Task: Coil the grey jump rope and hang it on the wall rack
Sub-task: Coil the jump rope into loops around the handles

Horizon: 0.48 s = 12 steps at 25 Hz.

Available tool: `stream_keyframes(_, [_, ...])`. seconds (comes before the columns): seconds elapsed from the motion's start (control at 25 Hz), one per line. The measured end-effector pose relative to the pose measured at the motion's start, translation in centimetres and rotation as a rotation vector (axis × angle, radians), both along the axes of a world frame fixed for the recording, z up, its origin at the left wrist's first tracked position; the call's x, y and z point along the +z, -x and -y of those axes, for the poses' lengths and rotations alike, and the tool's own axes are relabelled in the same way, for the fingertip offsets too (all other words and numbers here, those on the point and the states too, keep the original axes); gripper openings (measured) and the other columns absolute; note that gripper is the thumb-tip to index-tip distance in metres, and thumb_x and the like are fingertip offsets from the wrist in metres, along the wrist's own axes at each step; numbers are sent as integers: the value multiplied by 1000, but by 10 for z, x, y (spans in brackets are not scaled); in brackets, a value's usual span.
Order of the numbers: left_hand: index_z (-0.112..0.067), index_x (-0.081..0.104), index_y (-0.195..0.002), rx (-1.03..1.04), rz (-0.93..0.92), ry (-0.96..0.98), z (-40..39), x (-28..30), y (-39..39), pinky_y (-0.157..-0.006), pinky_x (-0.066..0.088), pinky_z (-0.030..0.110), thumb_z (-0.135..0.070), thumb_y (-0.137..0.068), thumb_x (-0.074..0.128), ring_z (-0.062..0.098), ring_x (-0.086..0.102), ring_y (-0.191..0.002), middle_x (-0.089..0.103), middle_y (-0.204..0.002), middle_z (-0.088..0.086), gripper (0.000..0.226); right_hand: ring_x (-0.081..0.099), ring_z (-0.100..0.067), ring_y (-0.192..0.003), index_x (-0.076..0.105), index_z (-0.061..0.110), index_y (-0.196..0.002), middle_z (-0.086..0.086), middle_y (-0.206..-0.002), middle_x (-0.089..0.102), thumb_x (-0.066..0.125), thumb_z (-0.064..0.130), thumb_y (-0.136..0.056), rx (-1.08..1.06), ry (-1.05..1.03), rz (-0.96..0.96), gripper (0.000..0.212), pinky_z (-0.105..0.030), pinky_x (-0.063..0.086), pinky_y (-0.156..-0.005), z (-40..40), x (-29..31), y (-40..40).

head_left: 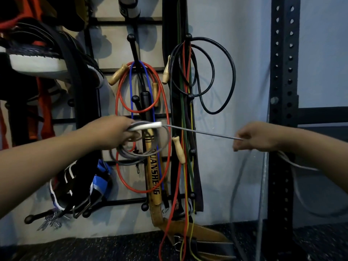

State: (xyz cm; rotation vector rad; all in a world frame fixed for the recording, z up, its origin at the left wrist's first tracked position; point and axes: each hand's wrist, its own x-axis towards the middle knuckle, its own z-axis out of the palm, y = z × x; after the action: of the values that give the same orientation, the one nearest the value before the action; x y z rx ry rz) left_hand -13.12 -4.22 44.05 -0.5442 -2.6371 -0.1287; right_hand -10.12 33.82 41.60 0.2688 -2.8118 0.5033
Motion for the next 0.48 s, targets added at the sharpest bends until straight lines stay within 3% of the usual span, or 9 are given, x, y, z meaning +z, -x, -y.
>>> stream_keyframes(0.08, [-26,70,-88,6,63,-143,22,-3,8,-60,47,30,-40,-96,65,13,60,-58,68,-64,-2,17,58,-22,-71,79,24,-84,-21,-84,69,78,37,-87,-17,88,53,13,-34,47,-68,-12,-5,-7])
stream_keyframes(0.2, [-18,66,-73,-138,110,-430,14,-9,9,-59,46,28,-44,-96,64,12,56,-51,62,-53,-3,34,47,-21,-67,79,32,-95,-19,-78,54,78,58,-78,108,259,41,31,-28,39,-61,19,-11,-21])
stream_keyframes(0.28, [-17,62,-68,-220,107,-576,-7,-11,2,-49,43,24,-45,-97,61,11,50,-47,58,-51,-4,41,49,-41,-76,76,37,-103,-19,-88,60,72,72,-72,196,401,30,47,-32,37,-65,48,-12,-25])
stream_keyframes(0.32, [-18,60,-66,-248,110,-634,-20,-13,-2,-44,40,22,-46,-98,59,10,47,-44,55,-48,-6,43,56,-51,-93,75,39,-106,-25,-104,67,67,77,-71,242,468,15,52,-35,39,-70,61,-12,-25])
stream_keyframes(0.36, [-19,59,-65,-278,119,-691,-33,-16,-5,-42,37,21,-47,-99,59,9,45,-42,54,-46,-7,44,60,-50,-108,73,41,-109,-27,-118,68,63,80,-70,285,527,-6,56,-36,41,-74,75,-13,-23])
stream_keyframes(0.4, [-20,59,-66,-314,140,-747,-45,-20,-8,-41,36,21,-48,-99,58,8,45,-41,53,-45,-8,44,63,-44,-108,72,40,-110,-23,-119,70,60,82,-70,315,585,-21,59,-35,43,-77,88,-14,-21])
stream_keyframes(0.48, [-20,59,-73,-407,202,-912,-69,-26,-11,-42,38,20,-51,-99,57,7,46,-44,53,-50,-9,41,65,-16,-78,69,35,-103,2,-84,72,58,79,-74,313,697,-46,53,-27,43,-71,113,-19,-16])
